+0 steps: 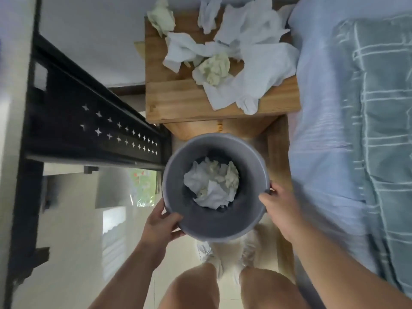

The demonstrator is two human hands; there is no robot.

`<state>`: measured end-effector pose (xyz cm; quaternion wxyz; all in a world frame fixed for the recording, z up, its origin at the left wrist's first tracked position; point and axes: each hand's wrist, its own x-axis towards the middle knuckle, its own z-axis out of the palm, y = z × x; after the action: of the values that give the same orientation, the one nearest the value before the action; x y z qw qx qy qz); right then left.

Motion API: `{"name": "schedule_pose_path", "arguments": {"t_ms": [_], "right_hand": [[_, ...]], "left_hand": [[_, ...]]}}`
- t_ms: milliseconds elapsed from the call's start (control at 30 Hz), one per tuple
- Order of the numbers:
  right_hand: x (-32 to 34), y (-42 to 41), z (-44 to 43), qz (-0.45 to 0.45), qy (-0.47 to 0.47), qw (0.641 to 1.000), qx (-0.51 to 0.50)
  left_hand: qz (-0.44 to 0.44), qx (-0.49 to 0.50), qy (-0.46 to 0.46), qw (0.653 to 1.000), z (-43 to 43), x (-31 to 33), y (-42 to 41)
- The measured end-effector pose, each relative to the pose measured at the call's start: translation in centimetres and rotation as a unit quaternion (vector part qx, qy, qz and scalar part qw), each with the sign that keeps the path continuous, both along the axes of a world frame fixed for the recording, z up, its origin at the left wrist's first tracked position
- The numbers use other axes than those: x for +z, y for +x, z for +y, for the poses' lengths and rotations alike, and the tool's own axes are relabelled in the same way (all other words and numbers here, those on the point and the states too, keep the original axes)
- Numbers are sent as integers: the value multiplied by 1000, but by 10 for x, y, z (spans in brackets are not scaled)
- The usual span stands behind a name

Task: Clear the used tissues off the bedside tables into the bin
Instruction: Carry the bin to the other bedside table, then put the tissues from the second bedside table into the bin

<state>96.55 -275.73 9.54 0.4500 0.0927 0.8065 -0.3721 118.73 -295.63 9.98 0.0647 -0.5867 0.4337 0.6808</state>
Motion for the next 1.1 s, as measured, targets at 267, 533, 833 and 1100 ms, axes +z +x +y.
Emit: {"name": "schedule_pose_path", "arguments": {"t_ms": [267, 533, 833, 1100], "right_hand": [[-137, -20, -23, 24, 0, 1000, -15], [-183, -36, -47, 11, 4, 1000, -9], [-96, -26, -37, 20, 19, 996, -80], [87, -61, -48, 21, -41, 996, -76]], "left_hand": [[10, -50, 1, 999, -29, -129, -18], [-4, -2, -5, 1000, -39, -176, -25], [-110, 24, -172, 979, -24, -84, -38], [9, 0, -85, 996, -11, 80, -78]]}}
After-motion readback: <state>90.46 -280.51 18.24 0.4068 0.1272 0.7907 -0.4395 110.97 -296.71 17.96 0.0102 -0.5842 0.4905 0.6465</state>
